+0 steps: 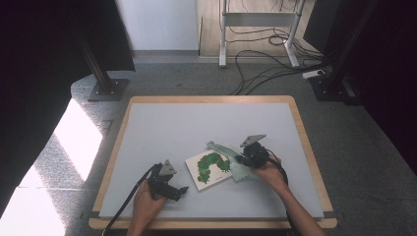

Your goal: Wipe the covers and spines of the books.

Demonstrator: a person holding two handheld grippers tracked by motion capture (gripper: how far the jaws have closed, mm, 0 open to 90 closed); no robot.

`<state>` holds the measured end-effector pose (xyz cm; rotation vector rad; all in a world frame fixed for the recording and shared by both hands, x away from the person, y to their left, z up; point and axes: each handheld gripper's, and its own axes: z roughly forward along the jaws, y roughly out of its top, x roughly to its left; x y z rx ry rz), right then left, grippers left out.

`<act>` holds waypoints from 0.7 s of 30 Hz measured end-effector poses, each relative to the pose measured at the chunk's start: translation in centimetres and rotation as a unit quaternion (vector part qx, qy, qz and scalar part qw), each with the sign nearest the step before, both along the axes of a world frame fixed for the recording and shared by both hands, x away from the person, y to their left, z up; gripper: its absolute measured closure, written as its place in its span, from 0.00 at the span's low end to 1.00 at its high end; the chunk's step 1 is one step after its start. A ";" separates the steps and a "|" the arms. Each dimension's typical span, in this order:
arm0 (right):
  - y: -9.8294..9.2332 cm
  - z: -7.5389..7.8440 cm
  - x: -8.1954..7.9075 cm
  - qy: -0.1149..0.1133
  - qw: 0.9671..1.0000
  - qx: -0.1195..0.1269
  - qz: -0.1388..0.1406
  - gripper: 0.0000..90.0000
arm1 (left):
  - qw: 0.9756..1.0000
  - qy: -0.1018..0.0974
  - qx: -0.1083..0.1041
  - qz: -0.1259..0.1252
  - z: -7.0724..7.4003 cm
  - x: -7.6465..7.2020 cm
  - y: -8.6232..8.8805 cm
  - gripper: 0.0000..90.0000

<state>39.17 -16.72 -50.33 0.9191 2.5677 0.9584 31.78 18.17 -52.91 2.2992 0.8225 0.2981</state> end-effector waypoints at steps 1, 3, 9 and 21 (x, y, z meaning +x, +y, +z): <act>-0.1 0.0 -0.2 0.000 1.000 -0.001 0.001 0.91 | 1.000 0.000 0.000 0.000 0.0 0.0 0.0 0.00; -0.2 0.0 -0.5 -0.002 1.000 0.000 0.003 0.91 | 1.000 0.000 0.000 0.000 0.0 0.0 0.0 0.00; 0.4 0.0 -1.0 -0.012 1.000 -0.009 0.007 0.90 | 1.000 0.000 0.000 0.000 0.0 0.0 0.0 0.00; 5.3 0.1 -2.9 -0.004 0.997 0.015 0.080 0.90 | 1.000 0.000 0.000 0.000 0.0 0.0 0.0 0.00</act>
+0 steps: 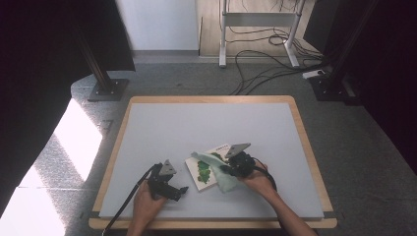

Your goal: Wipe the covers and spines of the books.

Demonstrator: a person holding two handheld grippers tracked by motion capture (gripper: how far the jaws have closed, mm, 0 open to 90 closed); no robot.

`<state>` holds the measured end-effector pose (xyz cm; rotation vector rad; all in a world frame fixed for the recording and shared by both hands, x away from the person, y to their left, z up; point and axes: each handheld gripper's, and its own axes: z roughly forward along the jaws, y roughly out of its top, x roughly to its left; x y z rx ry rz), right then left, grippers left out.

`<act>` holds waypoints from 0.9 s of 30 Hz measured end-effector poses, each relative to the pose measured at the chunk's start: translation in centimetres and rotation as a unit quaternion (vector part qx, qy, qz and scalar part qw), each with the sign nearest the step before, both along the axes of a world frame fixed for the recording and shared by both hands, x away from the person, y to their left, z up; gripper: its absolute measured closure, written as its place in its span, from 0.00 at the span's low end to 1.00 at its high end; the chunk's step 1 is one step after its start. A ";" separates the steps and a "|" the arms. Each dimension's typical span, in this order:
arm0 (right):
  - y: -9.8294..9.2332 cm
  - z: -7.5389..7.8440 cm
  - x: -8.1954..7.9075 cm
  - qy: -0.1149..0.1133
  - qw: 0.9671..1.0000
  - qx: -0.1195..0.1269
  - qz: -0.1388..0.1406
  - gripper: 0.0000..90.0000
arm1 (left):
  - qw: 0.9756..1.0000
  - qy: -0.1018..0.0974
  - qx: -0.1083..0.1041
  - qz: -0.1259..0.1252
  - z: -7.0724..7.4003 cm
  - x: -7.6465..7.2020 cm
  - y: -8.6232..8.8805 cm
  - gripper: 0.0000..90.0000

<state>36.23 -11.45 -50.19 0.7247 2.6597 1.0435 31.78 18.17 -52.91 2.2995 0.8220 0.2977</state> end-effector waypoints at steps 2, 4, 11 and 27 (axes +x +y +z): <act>1.4 0.0 -0.4 -0.003 1.000 -0.001 0.017 0.90 | 1.000 0.000 0.000 0.000 0.0 0.0 0.0 0.00; 2.7 0.1 -0.7 -0.001 0.999 0.000 0.032 0.90 | 1.000 0.001 0.001 -0.001 0.0 0.0 0.0 0.00; 6.3 0.2 -1.8 0.002 0.997 0.009 0.077 0.90 | 1.000 0.000 0.000 0.000 0.0 0.0 0.0 0.00; 5.1 -0.1 -4.6 0.007 0.996 0.029 0.086 0.90 | 1.000 0.000 0.000 0.000 0.0 0.0 0.0 0.00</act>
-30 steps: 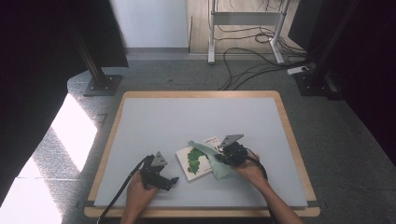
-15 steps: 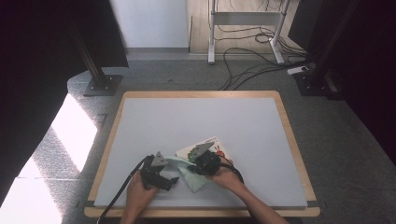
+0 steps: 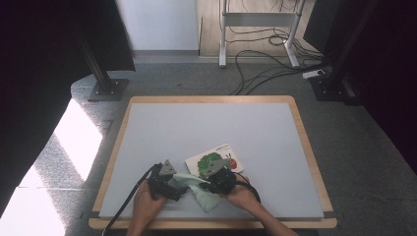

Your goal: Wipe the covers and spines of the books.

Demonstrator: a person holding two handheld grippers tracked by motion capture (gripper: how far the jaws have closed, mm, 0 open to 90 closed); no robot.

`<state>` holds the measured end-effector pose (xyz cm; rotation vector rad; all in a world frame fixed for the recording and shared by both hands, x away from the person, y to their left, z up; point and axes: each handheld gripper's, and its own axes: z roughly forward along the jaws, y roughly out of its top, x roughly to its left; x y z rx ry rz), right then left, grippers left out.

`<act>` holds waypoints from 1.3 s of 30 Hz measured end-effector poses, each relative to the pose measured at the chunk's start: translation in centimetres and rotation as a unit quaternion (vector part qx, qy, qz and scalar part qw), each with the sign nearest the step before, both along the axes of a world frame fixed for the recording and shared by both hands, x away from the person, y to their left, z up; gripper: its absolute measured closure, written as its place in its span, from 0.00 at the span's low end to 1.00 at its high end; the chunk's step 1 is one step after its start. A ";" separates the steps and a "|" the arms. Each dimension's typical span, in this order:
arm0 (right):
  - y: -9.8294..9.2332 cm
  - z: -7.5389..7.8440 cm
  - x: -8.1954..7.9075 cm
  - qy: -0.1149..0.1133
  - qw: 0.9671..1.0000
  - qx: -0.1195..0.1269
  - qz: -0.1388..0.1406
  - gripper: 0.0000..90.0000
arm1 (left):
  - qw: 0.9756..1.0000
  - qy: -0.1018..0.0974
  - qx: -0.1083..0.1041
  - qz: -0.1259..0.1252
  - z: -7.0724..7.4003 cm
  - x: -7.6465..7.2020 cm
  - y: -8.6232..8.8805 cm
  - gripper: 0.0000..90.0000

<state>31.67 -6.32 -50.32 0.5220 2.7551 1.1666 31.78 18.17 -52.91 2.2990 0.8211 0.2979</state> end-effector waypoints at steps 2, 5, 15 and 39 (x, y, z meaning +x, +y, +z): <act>-0.4 0.0 0.0 0.001 1.000 0.000 -0.004 0.90 | 1.000 0.000 0.000 0.000 0.0 0.0 0.0 0.00; -1.4 0.0 0.1 -0.003 1.000 -0.004 -0.018 0.91 | 1.000 0.000 0.000 0.000 0.0 0.0 0.0 0.00; -7.2 -0.4 1.8 0.000 0.995 -0.002 -0.095 0.91 | 1.000 0.000 0.000 0.000 0.0 0.0 0.0 0.00; -15.3 1.6 2.2 -0.030 0.982 0.002 -0.189 0.90 | 1.000 0.000 0.000 0.000 0.0 0.0 0.0 0.00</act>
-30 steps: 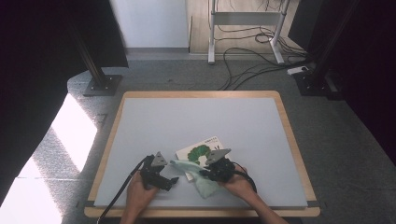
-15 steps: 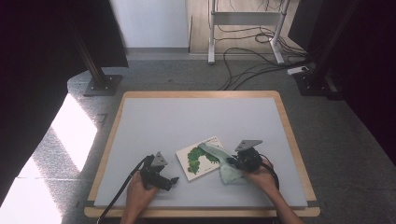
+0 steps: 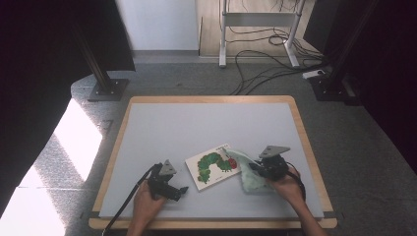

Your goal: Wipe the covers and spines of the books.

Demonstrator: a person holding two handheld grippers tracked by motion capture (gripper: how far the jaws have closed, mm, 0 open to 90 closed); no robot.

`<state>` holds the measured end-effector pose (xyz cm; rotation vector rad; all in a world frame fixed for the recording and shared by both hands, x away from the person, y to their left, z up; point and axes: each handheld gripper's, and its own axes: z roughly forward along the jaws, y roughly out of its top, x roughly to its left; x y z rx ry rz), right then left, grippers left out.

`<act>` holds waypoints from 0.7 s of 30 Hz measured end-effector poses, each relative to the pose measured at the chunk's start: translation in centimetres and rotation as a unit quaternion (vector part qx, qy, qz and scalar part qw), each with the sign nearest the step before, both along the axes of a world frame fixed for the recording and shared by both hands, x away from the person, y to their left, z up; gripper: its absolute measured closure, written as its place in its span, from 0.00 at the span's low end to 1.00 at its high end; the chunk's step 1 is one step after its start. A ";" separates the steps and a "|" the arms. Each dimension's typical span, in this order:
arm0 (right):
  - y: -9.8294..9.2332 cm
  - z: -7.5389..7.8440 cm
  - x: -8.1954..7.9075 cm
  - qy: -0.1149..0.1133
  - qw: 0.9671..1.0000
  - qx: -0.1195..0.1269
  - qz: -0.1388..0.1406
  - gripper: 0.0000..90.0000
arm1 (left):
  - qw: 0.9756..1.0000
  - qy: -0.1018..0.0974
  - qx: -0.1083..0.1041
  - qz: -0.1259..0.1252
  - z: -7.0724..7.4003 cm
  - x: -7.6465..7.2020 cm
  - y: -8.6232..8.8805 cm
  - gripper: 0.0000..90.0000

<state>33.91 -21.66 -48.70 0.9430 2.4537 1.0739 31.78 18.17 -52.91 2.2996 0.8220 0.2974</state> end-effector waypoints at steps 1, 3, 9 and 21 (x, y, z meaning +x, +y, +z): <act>-0.6 0.3 -0.3 -0.004 1.000 0.000 -0.004 0.90 | 1.000 0.000 0.000 0.000 0.0 0.0 0.0 0.00; -1.8 0.8 -0.9 -0.006 1.000 0.000 -0.014 0.90 | 1.000 0.000 0.000 0.000 0.0 0.0 0.0 0.00; -5.4 0.7 -2.7 0.003 0.999 -0.011 -0.048 0.90 | 1.000 0.000 0.000 0.000 0.0 0.0 0.0 0.00; -9.8 -3.1 -4.2 0.034 0.994 -0.017 -0.106 0.88 | 1.000 0.000 -0.001 0.000 0.0 0.0 0.0 0.00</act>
